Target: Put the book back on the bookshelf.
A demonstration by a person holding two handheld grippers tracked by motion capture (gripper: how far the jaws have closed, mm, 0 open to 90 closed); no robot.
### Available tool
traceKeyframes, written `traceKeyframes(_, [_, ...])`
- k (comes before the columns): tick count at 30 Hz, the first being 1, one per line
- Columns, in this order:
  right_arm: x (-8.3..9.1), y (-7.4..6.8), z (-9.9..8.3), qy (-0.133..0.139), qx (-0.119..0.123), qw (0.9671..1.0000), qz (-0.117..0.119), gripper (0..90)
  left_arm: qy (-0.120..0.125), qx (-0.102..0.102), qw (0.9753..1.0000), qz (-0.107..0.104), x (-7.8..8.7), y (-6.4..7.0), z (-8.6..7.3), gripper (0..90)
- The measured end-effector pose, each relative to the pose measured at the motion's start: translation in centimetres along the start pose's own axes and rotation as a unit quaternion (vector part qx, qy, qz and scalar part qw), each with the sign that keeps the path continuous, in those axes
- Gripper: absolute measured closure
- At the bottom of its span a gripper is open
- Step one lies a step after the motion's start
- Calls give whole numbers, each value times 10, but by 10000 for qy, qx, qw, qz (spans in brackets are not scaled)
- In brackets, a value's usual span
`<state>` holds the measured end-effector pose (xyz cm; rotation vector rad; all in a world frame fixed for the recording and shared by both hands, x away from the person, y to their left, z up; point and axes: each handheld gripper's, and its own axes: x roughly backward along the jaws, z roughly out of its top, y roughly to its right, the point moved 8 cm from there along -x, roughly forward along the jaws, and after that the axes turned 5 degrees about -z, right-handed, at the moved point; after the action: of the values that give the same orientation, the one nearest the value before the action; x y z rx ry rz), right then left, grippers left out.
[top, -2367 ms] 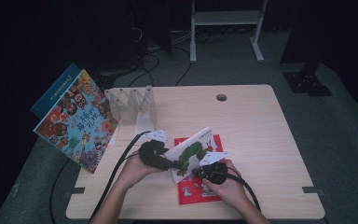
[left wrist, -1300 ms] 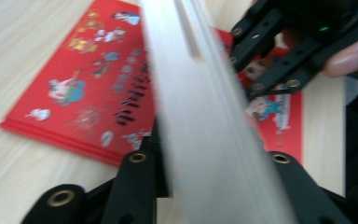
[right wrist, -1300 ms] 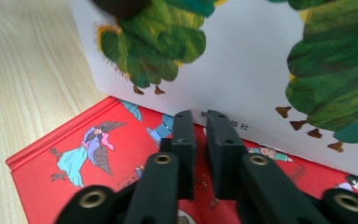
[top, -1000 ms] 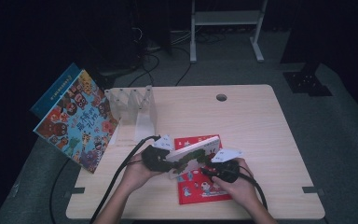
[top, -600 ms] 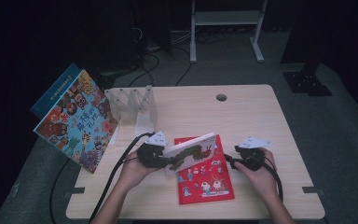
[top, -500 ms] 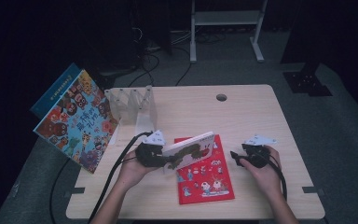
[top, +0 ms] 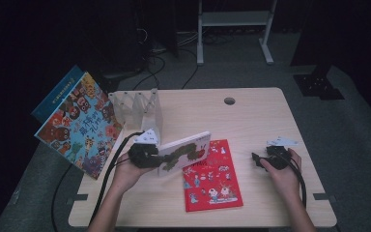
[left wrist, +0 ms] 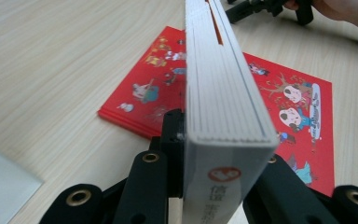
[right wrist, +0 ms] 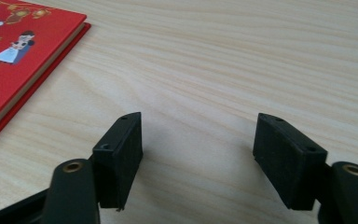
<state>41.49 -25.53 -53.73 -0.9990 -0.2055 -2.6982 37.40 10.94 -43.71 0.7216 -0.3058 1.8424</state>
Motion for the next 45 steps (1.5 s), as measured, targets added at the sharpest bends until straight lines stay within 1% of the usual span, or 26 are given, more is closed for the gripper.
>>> traceKeyframes(2, [0, 1, 0, -5, -10, 10000, -11, 308, 65, 45, 10000, 41, 9, -4, 0, 755])
traceKeyframes(3, [0, 1, 0, -5, -10, 10000, -11, 308, 65, 45, 10000, 41, 9, -4, 0, 755])
traceKeyframes(5, [0, 1, 0, -11, -30, 10000, -19, 308, 139, 102, 9998, 98, 18, -8, 0, 755])
traceKeyframes(6, [0, 1, 0, -12, -29, 10000, -20, 308, 139, 102, 9998, 98, 18, -8, 0, 755])
traceKeyframes(10, [0, 2, 0, -9, -39, 10000, -29, 307, 240, 189, 9994, 190, 32, -14, -2, 755])
traceKeyframes(12, [0, 2, 0, -9, -41, 10000, -31, 306, 326, 277, 9987, 261, 41, -20, -4, 755])
traceKeyframes(14, [0, 2, 0, -9, -41, 10000, -31, 307, 409, 348, 9981, 288, 50, -25, -6, 755])
traceKeyframes(15, [0, 2, 0, -9, -41, 10000, -31, 307, 409, 348, 9981, 288, 50, -25, -6, 755])
traceKeyframes(18, [0, 2, 0, -6, -43, 10000, -41, 307, 509, 426, 9971, 364, 64, -31, -10, 755])
traceKeyframes(20, [0, 2, 0, -6, -46, 10000, -44, 307, 530, 442, 9969, 373, 66, -32, -10, 755])
traceKeyframes(23, [-1, 3, 0, -5, -51, 10000, -56, 305, 625, 492, 9958, 461, 77, -36, -13, 755])
traceKeyframes(27, [-1, 3, 0, -10, -70, 9999, -75, 305, 684, 556, 9945, 566, 92, -41, -16, 754])
traceKeyframes(29, [-1, 4, 0, -13, -71, 9999, -81, 305, 779, 580, 9932, 639, 99, -43, -17, 754])
traceKeyframes(30, [-1, 4, 0, -15, -75, 9999, -85, 305, 824, 628, 9926, 630, 106, -44, -18, 755])
traceKeyframes(31, [-1, 4, 0, -14, -79, 9999, -87, 305, 855, 634, 9923, 640, 110, -45, -19, 755])
traceKeyframes(33, [-1, 4, 0, -15, -83, 9999, -88, 305, 871, 647, 9919, 666, 112, -46, -20, 755])
traceKeyframes(35, [-1, 4, 0, -9, -85, 9999, -93, 306, 925, 679, 9907, 733, 120, -48, -21, 755])
traceKeyframes(36, [-1, 5, 0, -9, -88, 9999, -94, 307, 968, 730, 9898, 748, 127, -50, -24, 755])
traceKeyframes(38, [-1, 5, 0, -8, -89, 9999, -96, 307, 987, 725, 9895, 765, 130, -50, -24, 755])
traceKeyframes(39, [-1, 5, 0, -6, -94, 9999, -102, 307, 1044, 733, 9885, 816, 140, -51, -27, 754])
traceKeyframes(40, [-1, 5, 0, -6, -94, 9999, -102, 307, 1044, 733, 9885, 816, 140, -51, -27, 754])
traceKeyframes(41, [-1, 5, 0, -8, -95, 9999, -105, 308, 1081, 766, 9877, 832, 144, -51, -27, 754])
traceKeyframes(42, [-1, 6, 0, -4, -103, 9999, -115, 308, 1130, 780, 9864, 903, 152, -52, -29, 754])
traceKeyframes(43, [-1, 6, 0, -1, -104, 9999, -119, 309, 1155, 812, 9852, 972, 156, -54, -30, 754])
traceKeyframes(44, [-1, 6, 0, -4, -113, 9999, -120, 309, 1170, 817, 9845, 1023, 158, -55, -31, 754])
traceKeyframes(45, [-1, 6, 0, -4, -113, 9999, -120, 309, 1170, 817, 9845, 1023, 158, -55, -31, 754])
